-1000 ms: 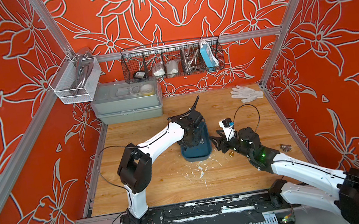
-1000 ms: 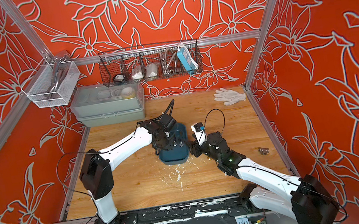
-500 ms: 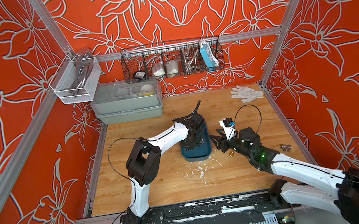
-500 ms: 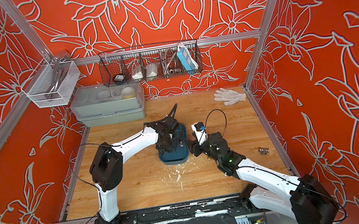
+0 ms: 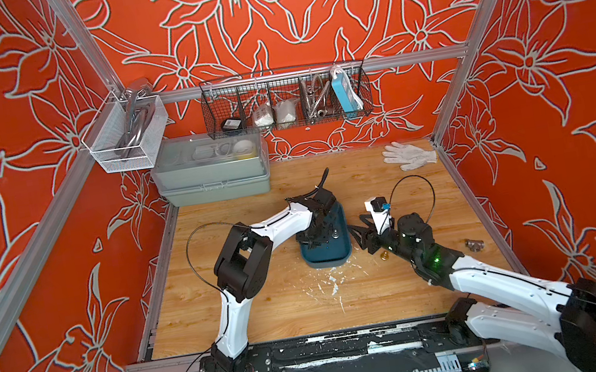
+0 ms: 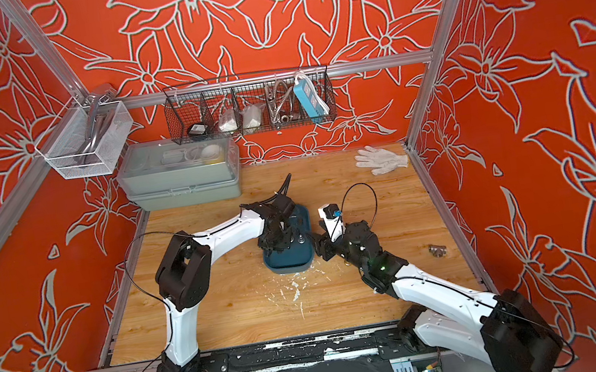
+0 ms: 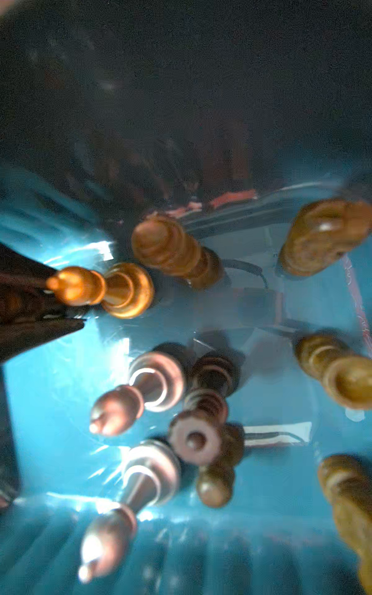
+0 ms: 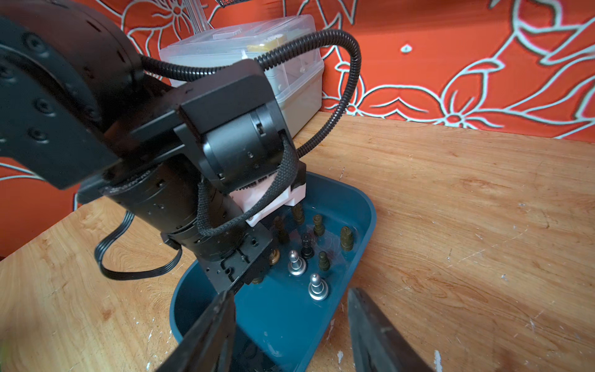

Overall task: Put the chess pieces into the storage box
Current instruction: Place the chess piece in the storage box.

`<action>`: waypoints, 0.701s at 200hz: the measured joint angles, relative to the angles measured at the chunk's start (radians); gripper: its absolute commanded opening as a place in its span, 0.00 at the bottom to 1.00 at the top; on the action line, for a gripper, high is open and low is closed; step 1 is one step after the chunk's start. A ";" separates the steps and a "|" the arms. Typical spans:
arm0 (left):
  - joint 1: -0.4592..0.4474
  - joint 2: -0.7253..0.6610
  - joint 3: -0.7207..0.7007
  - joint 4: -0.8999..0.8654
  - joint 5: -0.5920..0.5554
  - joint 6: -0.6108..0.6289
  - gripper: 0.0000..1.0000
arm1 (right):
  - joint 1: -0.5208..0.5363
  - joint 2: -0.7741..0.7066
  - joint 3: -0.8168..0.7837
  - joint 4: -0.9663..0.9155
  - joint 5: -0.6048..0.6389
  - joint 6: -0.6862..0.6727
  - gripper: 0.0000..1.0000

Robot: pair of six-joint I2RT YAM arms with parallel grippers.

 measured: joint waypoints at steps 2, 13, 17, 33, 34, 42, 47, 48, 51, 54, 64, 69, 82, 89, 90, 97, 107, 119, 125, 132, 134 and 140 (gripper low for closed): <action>0.000 0.000 0.000 0.001 0.000 0.000 0.15 | 0.000 0.000 0.000 0.000 0.000 0.000 0.60; 0.000 0.001 0.000 0.005 -0.001 0.002 0.15 | 0.000 0.000 0.000 0.000 -0.002 0.000 0.60; 0.000 0.002 0.000 0.007 -0.002 0.002 0.15 | 0.000 0.000 0.000 0.000 -0.002 0.000 0.60; 0.000 0.005 0.004 0.012 -0.004 0.003 0.15 | 0.000 0.000 -0.001 0.000 -0.002 0.000 0.60; 0.000 0.005 0.004 0.012 -0.004 0.003 0.15 | 0.000 0.000 -0.001 0.000 -0.002 0.000 0.60; 0.000 0.008 0.006 0.016 -0.005 0.003 0.16 | 0.000 0.000 -0.001 0.000 -0.003 0.000 0.60; 0.000 0.010 0.007 0.018 -0.005 0.003 0.16 | 0.000 0.000 -0.001 0.001 -0.003 0.000 0.60; 0.001 0.010 0.008 0.019 -0.005 0.003 0.16 | 0.000 0.000 -0.001 0.000 -0.003 0.000 0.60; 0.001 0.012 0.008 0.020 -0.006 0.003 0.16 | 0.000 0.000 -0.001 0.000 -0.003 0.000 0.60; 0.001 0.013 0.009 0.020 -0.006 0.003 0.16 | 0.000 0.000 -0.001 0.000 -0.003 0.000 0.60; 0.001 0.018 0.010 0.022 -0.006 0.004 0.17 | 0.000 0.001 -0.001 0.000 -0.003 0.000 0.60; 0.001 0.020 0.011 0.023 -0.006 0.005 0.18 | 0.000 0.001 -0.001 0.000 -0.003 0.000 0.60; 0.002 0.023 0.011 0.023 -0.006 0.007 0.18 | 0.000 0.001 -0.001 0.001 -0.003 0.000 0.60; 0.002 0.026 0.011 0.023 -0.006 0.006 0.18 | 0.000 0.001 -0.001 0.000 -0.003 0.000 0.60; 0.002 0.026 0.011 0.023 -0.006 0.006 0.18 | 0.000 0.001 -0.001 0.001 -0.003 0.000 0.60; 0.002 0.028 0.011 0.023 -0.006 0.007 0.19 | 0.000 0.002 -0.001 0.001 -0.003 0.000 0.60; 0.002 0.028 0.011 0.024 -0.006 0.007 0.20 | 0.000 0.002 -0.001 0.001 -0.003 0.001 0.60; 0.002 0.028 0.011 0.024 -0.006 0.007 0.21 | 0.000 0.003 -0.001 0.001 -0.003 0.001 0.60; 0.002 0.029 0.011 0.023 -0.007 0.008 0.22 | 0.000 0.004 -0.001 0.002 -0.003 0.001 0.60; 0.002 0.029 0.011 0.023 -0.008 0.009 0.24 | 0.000 0.005 -0.001 0.002 -0.003 0.001 0.60; 0.002 0.029 0.011 0.023 -0.008 0.008 0.24 | 0.000 0.005 -0.001 0.002 -0.003 0.001 0.60; 0.002 0.030 0.011 0.023 -0.009 0.009 0.26 | 0.000 0.005 -0.001 0.004 -0.003 0.001 0.60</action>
